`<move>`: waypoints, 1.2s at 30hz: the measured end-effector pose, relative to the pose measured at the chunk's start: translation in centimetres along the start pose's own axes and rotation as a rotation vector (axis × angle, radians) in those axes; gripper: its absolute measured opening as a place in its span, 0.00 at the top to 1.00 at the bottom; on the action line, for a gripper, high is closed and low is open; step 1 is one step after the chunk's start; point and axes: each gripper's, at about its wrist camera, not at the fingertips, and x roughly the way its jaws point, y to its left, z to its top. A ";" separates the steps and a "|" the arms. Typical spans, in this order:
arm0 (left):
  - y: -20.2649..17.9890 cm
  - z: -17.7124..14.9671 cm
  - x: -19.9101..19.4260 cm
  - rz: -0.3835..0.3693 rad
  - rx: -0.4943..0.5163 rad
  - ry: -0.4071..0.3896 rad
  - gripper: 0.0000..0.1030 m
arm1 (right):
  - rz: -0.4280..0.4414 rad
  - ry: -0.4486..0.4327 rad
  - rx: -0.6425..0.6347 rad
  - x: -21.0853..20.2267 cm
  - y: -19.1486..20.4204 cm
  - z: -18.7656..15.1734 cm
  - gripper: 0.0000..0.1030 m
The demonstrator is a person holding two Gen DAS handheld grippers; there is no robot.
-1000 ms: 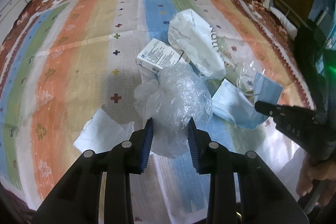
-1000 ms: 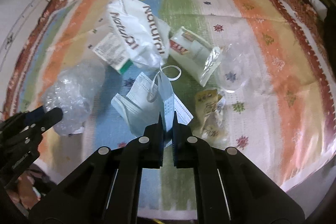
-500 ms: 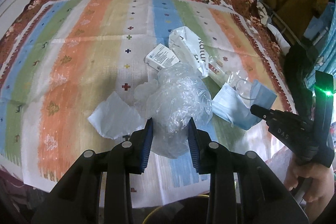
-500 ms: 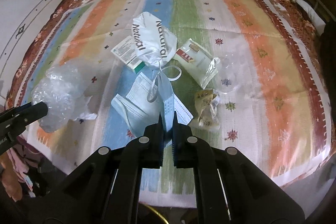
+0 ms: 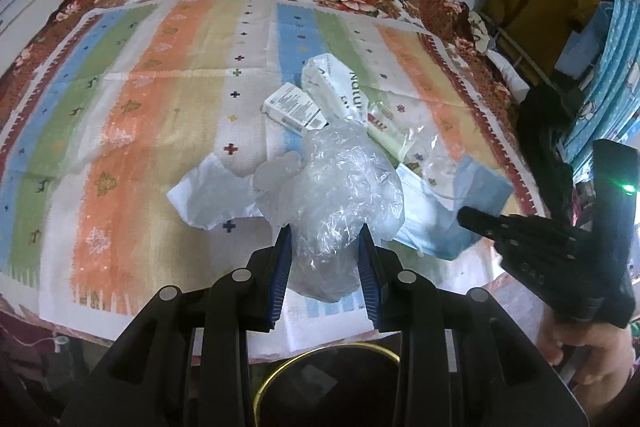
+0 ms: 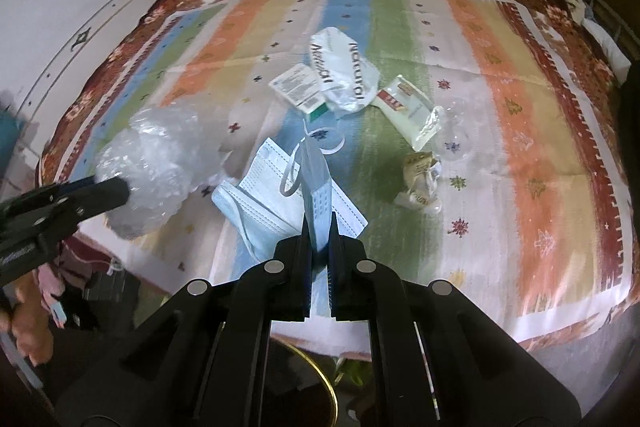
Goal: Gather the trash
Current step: 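Carry the plastic and the mask with both grippers over the black bin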
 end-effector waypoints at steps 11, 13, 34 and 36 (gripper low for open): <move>0.6 -2.5 -3.2 -0.059 -0.034 -0.054 0.70 | 0.025 -0.032 -0.045 -2.6 1.8 -2.7 0.95; 0.3 -3.1 -3.6 -0.062 -0.023 -0.063 0.70 | 0.032 -0.036 -0.052 -3.1 2.1 -3.4 0.95; -0.5 -8.9 -6.9 -0.158 0.014 -0.110 0.70 | 0.058 -0.064 -0.072 -6.5 2.4 -9.4 0.95; -0.5 -9.6 -7.2 -0.165 0.019 -0.115 0.70 | 0.059 -0.066 -0.074 -6.7 2.4 -10.0 0.95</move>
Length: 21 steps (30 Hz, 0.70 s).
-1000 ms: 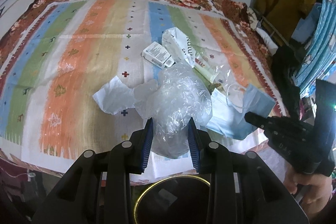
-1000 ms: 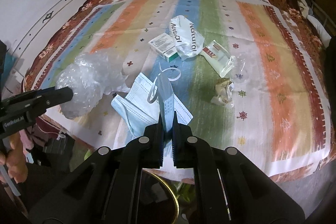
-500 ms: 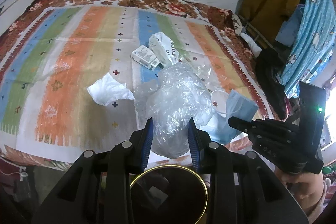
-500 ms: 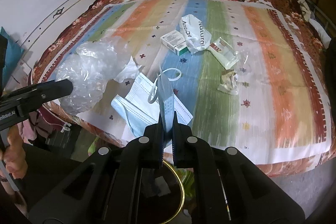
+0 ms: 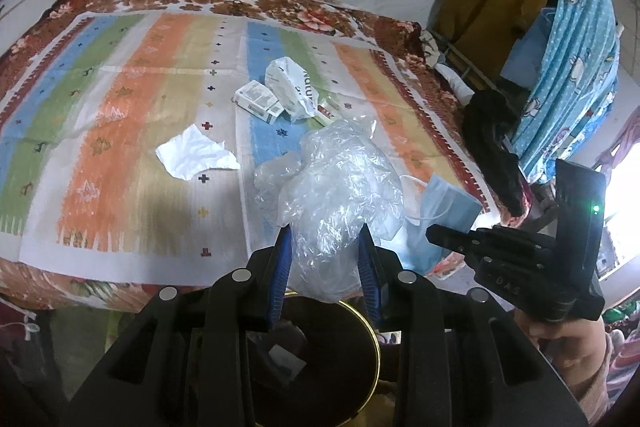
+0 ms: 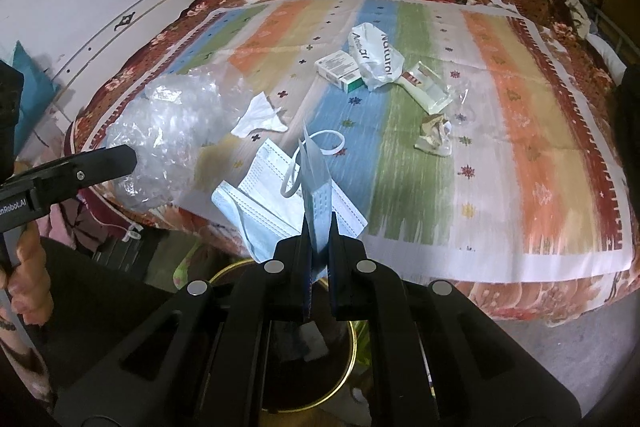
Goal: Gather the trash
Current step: 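Carry the plastic and the mask with both grippers over the black bin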
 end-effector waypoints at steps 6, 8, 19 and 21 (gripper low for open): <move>-0.3 -2.2 -1.6 0.008 0.041 -0.037 0.70 | 0.011 -0.004 0.010 -0.9 -0.1 -2.1 0.95; -0.4 -3.0 -1.9 0.009 0.049 -0.038 0.70 | 0.015 0.001 0.011 -1.0 -0.1 -3.0 0.95; -1.0 -6.6 -3.3 0.028 0.100 -0.065 0.70 | 0.062 0.012 -0.010 -1.6 1.8 -6.5 0.95; -1.1 -7.1 -3.6 0.017 0.100 -0.065 0.70 | 0.070 0.015 -0.008 -1.7 1.9 -6.9 0.95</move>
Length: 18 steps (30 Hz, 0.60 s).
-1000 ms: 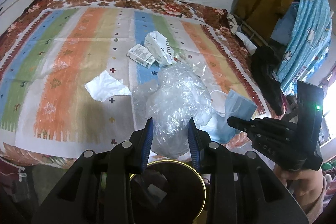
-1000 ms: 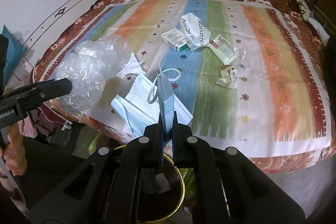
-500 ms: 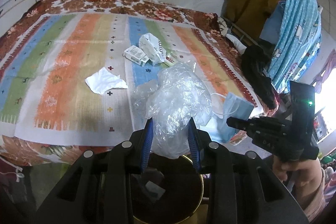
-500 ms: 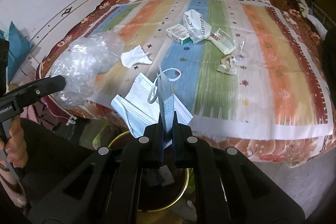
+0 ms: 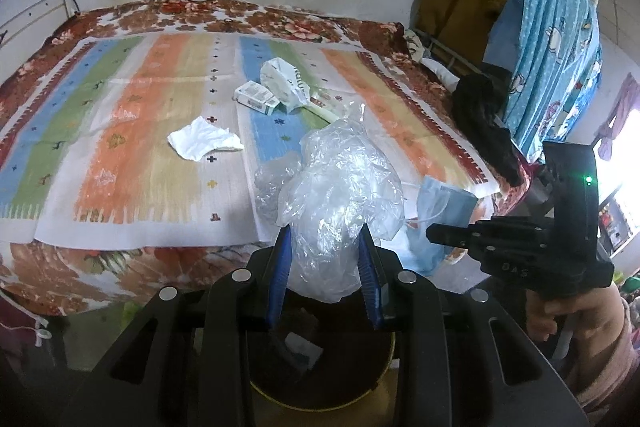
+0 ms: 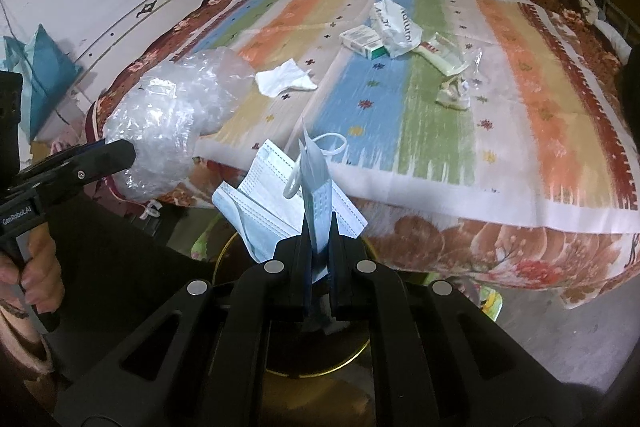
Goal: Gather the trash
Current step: 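Carry the plastic and the mask with both grippers over the black bin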
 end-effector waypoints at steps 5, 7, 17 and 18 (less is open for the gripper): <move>-0.3 -1.4 0.2 0.005 0.011 0.035 0.70 | 0.000 0.005 0.008 -0.4 0.2 -1.3 0.95; -0.6 -2.0 0.0 0.011 0.025 0.035 0.70 | -0.001 0.014 0.017 -0.5 0.2 -2.0 0.95; -0.6 -5.5 -0.5 -0.003 -0.034 0.081 0.70 | -0.005 0.050 0.027 -0.7 1.3 -5.7 0.95; -0.4 -5.9 -0.7 0.003 -0.049 0.082 0.70 | -0.006 0.053 0.028 -0.8 1.4 -6.1 0.95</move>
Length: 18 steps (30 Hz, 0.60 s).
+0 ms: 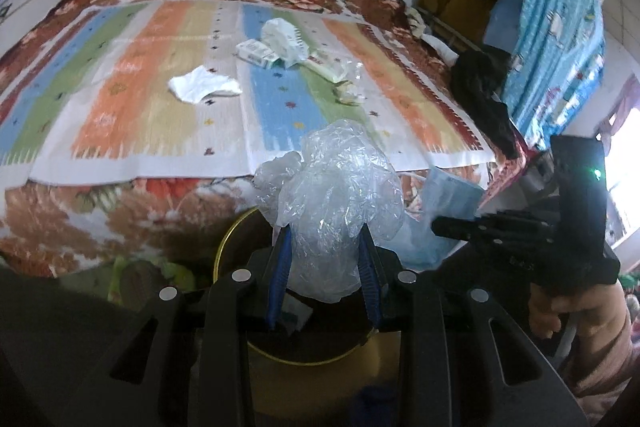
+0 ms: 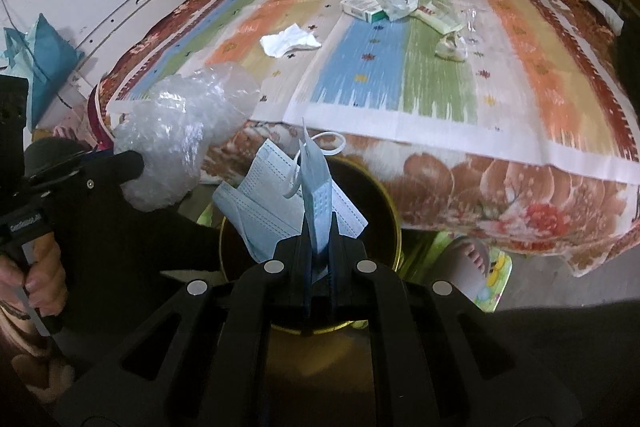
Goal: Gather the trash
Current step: 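Carry the plastic and the mask with both grippers over the black bin, then open both grippers to drop the plastic and mask into the bin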
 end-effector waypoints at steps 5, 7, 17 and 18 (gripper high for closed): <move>0.2 -1.4 -0.2 -0.006 -0.035 0.017 0.70 | 0.000 0.019 0.006 -0.1 0.4 -1.6 0.95; 0.1 -1.7 -0.3 0.003 -0.038 0.014 0.70 | -0.006 0.018 0.012 -0.1 0.5 -1.9 0.95; -0.4 -1.7 0.4 0.009 -0.026 0.029 0.70 | -0.027 0.028 0.005 0.7 0.8 -1.8 0.93; -0.4 -1.7 0.4 0.009 -0.027 0.029 0.69 | -0.025 0.031 0.002 0.8 0.8 -1.8 0.93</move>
